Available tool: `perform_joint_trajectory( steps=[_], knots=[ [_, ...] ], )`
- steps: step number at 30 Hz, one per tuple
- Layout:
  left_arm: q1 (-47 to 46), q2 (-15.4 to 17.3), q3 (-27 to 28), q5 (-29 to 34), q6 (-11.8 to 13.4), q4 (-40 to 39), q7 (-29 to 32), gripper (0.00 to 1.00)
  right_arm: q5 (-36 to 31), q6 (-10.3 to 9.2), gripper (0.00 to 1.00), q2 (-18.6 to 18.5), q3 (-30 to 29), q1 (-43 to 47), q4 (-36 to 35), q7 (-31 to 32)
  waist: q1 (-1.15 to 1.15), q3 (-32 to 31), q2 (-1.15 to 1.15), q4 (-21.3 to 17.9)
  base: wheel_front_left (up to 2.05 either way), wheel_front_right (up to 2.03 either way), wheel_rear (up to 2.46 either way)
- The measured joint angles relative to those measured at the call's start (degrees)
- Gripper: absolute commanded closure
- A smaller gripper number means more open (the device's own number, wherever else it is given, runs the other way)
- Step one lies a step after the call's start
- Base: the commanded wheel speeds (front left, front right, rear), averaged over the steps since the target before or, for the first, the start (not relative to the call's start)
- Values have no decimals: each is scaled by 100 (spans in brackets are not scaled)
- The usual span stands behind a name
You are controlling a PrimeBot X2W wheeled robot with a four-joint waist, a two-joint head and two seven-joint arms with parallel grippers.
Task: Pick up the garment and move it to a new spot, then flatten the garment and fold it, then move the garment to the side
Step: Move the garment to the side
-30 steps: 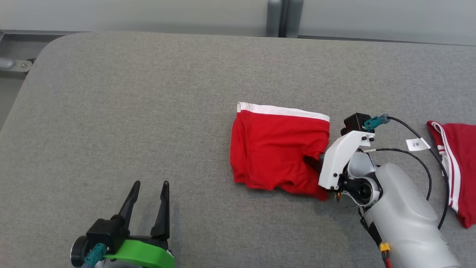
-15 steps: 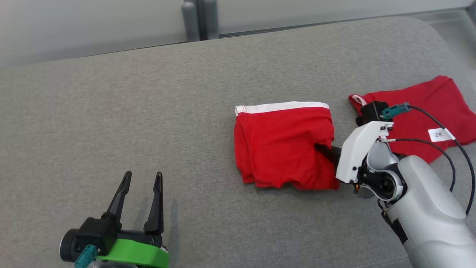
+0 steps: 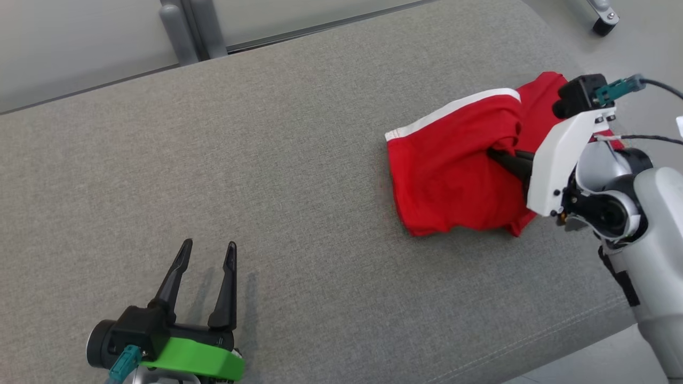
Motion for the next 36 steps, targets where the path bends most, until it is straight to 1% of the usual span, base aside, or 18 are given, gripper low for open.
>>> perform_joint_trajectory(
  steps=[4, 7, 11, 15, 17, 21, 22, 25, 29, 31, 32, 33, 34, 35, 36],
  knots=[
    [-2, 42, 18, -13, 0, -12, 0, 0, -68, 0, 100, -310, -188, -168, -277, 604, 0, 65, 0, 108, 0, 0, 0],
    [-64, 119, -63, -25, 0, -2, -1, 0, -269, 0, 100, -444, -398, -364, -163, 958, 0, 139, 0, 202, 0, 0, 0],
    [-261, 122, -159, -71, -1, 10, 0, 0, -672, 0, 100, -720, -532, -598, 59, 1226, 0, 233, 0, 392, 0, 0, 0],
    [-335, 96, -183, -90, -1, 31, -1, 0, -853, 0, 100, -1027, -450, -637, 102, 1490, 0, 324, 0, 619, 0, 0, 0],
    [-337, 81, -200, -105, -1, 36, 0, 0, -981, 2, 100, -1248, -381, -636, 90, 1545, 0, 371, 0, 730, 0, 0, 0],
    [-343, 49, -225, -129, -1, 45, 0, 0, -1298, 2, 100, -1597, -391, -568, 188, 1311, 0, 469, 0, 921, 0, 0, 0],
    [-343, 49, -225, -129, -1, 45, 0, 0, -1298, 2, 100, -1597, -391, -568, 188, 1311, 0, 469, 0, 921, 0, 0, 0],
    [-374, 38, -265, -134, -1, 63, 0, 0, -1617, 3, 100, -1739, -522, -448, 475, 953, 0, 530, 0, 1044, 0, 0, 0],
    [-400, 32, -258, -144, -1, 67, 0, 0, -2011, 3, 100, -1686, -716, -240, 889, 577, 0, 576, 0, 1158, 0, 0, 0],
    [-400, 37, -249, -144, -1, 75, 0, 0, -2254, 4, 99, -1581, -845, -171, 1073, 302, 0, 580, 0, 1171, 0, 0, 0],
    [-399, 40, -249, -144, -1, 77, 0, 0, -2402, 4, 53, -1502, -948, -146, 1152, 104, 0, 574, 0, 1167, 0, 0, 0],
    [-399, 41, -249, -142, -1, 77, 0, 0, -2538, 4, 0, -1413, -1054, -140, 1245, -66, 0, 568, 0, 1160, 0, 0, 0],
    [-398, 42, -243, -134, -1, 76, 0, 0, -2663, 4, 0, -1327, -1166, -139, 1357, -238, 0, 566, 0, 1150, 0, 0, 0],
    [-394, 47, -225, -127, -1, 86, 0, 0, -2846, 4, 0, -1154, -1258, -116, 1533, -511, 0, 550, 0, 1131, 0, 0, 0],
    [-391, 46, -218, -125, -1, 90, 0, 0, -2916, 4, 0, -1078, -1271, -90, 1593, -587, 0, 532, 0, 1120, 0, 0, 0]
  ],
)
